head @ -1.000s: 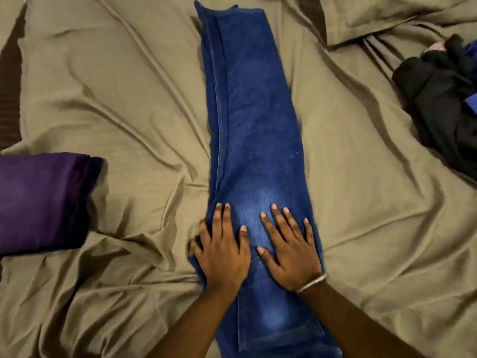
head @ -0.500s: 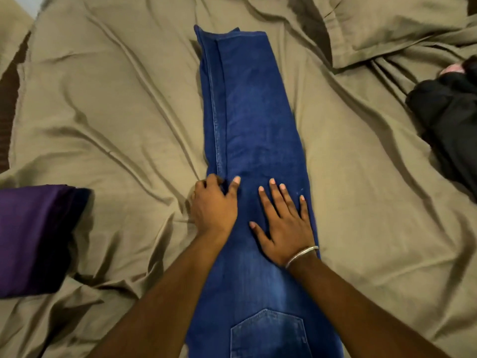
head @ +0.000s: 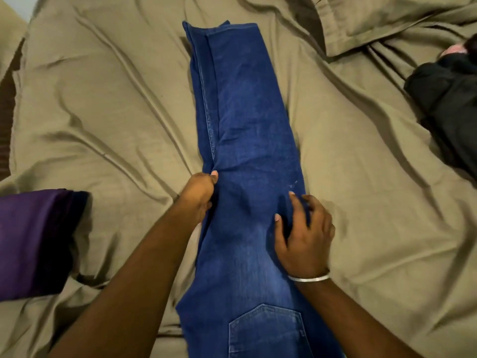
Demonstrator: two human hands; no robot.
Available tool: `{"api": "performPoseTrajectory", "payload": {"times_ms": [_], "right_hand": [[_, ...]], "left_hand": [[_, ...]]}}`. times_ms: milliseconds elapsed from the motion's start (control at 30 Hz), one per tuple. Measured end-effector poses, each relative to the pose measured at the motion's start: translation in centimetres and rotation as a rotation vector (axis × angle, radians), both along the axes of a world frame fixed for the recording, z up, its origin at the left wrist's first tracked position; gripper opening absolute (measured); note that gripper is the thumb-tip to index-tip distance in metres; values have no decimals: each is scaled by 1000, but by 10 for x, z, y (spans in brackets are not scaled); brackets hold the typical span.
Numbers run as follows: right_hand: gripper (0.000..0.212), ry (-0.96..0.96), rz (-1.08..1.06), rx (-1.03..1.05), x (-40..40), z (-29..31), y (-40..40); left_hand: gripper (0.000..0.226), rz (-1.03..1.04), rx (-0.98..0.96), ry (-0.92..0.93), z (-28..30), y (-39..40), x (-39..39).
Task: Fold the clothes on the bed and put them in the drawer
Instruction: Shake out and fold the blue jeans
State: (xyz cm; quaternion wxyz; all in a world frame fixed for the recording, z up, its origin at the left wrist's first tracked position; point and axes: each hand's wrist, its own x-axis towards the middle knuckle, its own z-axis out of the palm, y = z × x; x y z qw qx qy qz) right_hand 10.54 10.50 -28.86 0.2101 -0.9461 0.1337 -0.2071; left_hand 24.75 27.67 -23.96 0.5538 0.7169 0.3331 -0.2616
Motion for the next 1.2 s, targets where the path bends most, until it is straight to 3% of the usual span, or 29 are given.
{"api": "performPoseTrajectory", "payload": {"times_ms": [67,167,267,300,433,567,733,800,900,1033,1133,1200], "right_hand": [[54,76,-139,65,-17,1,0],[46,161,-177,171,-36,2,-1],[39,209,-186,199,-49,9,3],[36,215,-194,185,-53,13,5],[29,310,-256,125,-61,29,9],[35,394,-299,171,-73,38,10],[25,443,-240,112,-92,23,5],[20,413,-271,101,-90,22,6],[25,363,-286,119,-87,25,8],[40,405,-228,114,-86,30,6],[55,431,-208,171,-85,31,1],[56,383,-175,246,-85,32,-3]], "left_hand": [[32,-10,-153,121,5,7,-2],[39,-128,-286,199,10,16,-3],[23,-94,-299,129,8,15,-4],[21,-96,-199,62,6,14,-6],[48,-372,504,-308,-7,11,-10],[50,-405,624,-366,-13,9,-17],[50,-254,593,-427,-4,-2,-37],[57,-299,628,-398,0,0,-65],[54,-415,638,-270,2,14,-104],[51,-513,484,-131,-4,48,-134],[42,-463,321,-82,-5,63,-148],[38,-437,322,-75,-4,67,-156]]}}
